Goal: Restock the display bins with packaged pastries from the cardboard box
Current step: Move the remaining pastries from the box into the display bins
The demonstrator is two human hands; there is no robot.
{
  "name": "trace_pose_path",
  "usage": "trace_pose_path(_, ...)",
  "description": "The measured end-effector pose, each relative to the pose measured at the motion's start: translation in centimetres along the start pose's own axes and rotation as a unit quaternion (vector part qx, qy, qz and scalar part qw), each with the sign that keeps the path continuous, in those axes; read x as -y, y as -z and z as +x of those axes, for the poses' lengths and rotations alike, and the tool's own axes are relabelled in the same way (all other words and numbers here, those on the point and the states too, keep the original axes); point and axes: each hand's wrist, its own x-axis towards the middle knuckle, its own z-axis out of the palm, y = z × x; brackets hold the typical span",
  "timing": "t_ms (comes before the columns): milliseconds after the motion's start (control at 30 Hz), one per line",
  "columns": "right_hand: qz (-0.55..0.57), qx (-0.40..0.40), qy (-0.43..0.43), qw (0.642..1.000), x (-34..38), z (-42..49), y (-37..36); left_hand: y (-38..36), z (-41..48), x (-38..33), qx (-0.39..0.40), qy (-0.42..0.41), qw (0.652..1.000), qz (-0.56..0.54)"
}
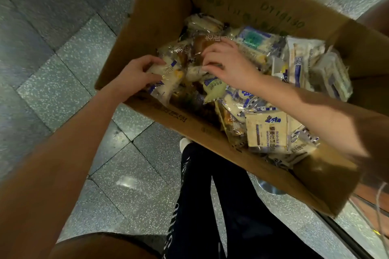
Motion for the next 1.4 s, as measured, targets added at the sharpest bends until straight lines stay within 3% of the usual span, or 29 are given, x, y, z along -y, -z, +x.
trace_pose_path(167,0.101,-0.04,-0.108,0.988,4.6,-0.3,3.5,2.2,-4.3,-1.9,-0.015,-0.038,0.998,-0.043)
trace_pose_path(367,0.153,-0.115,-0.137,0.972,10.3,-0.7,7.8,6.3,-10.2,-3.5,-0.032,-0.082,0.993,-0.077)
trace_pose_path(467,0.17,-0.111,-0.128,0.971,14.1,-0.6,9.6,8.5,-13.5,-4.1,-0.057,-0.1,0.99,-0.08)
trace_pose_path(733,0.147,0.011,0.013,0.989,26.4,1.7,13.1,13.7,-23.9,-3.6,-0.13,-0.13,0.979,-0.092)
trace_pose_path(1000,0.097,0.139,0.129,0.977,38.1,4.4,12.7,14.8,-33.8,-1.8,-0.222,-0.152,0.956,-0.12)
trace_pose_path(1300,0.025,0.316,0.272,0.908,49.0,3.2,9.2,11.4,-44.4,2.5,-0.378,-0.088,0.904,-0.183)
trace_pose_path(1400,0.041,0.346,0.305,0.886,51.9,1.7,6.5,9.1,-47.7,4.6,-0.449,-0.065,0.865,-0.216)
